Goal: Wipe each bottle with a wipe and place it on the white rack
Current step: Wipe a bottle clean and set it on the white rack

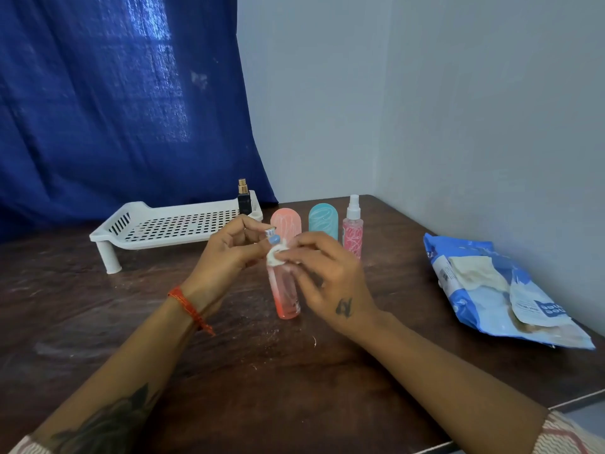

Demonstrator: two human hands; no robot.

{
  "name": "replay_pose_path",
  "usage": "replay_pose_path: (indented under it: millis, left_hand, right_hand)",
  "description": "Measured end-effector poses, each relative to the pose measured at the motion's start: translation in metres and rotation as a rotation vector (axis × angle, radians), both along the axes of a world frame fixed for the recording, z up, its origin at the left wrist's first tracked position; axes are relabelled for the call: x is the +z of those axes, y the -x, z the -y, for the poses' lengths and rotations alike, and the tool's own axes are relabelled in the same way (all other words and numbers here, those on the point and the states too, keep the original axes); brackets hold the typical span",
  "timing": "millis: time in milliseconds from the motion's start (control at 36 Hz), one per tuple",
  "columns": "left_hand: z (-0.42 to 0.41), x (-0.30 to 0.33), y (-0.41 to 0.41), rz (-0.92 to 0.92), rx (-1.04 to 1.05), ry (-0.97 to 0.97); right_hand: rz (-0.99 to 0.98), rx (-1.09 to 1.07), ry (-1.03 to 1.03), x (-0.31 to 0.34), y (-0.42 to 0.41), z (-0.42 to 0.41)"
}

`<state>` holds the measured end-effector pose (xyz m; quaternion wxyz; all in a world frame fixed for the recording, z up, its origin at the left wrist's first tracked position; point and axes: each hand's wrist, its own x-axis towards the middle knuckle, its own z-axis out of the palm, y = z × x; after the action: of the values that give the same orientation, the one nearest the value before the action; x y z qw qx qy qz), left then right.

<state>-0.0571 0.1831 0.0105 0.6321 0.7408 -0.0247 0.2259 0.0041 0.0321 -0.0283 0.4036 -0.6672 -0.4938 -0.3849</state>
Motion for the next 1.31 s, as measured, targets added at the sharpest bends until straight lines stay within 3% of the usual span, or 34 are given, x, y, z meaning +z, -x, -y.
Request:
replay_pose_path:
  millis: [139,611,1028,1139,1306]
  left_hand:
    - [-0.003,-0.001,-0.003,0.029,0.013,0.015]
    - [-0.007,-0.002,-0.004,0.052,-0.065,-0.034]
    - [-0.011,-0.003,-0.002,0.04,-0.159,-0.04]
    - [-0.01,-0.002,-0.002,0.031,-0.154,-0.023]
    - [-0.007,-0.003,-0.001,0.039,-0.149,-0.011]
  right_hand:
    - [0.074,-0.044,0.09,-0.004,-0.002,-0.005]
    - [-0.223,0.036,-0.092,0.0,-0.002,-0.006]
    - [-0.492,0.066,-0.005,-0.001,-0.005,-0.007]
    - [-0.326,0.015,-0.171,0.004,-0.001,-0.005]
    - [-0.029,0.041,-0.037,-0.002,0.004,-0.007]
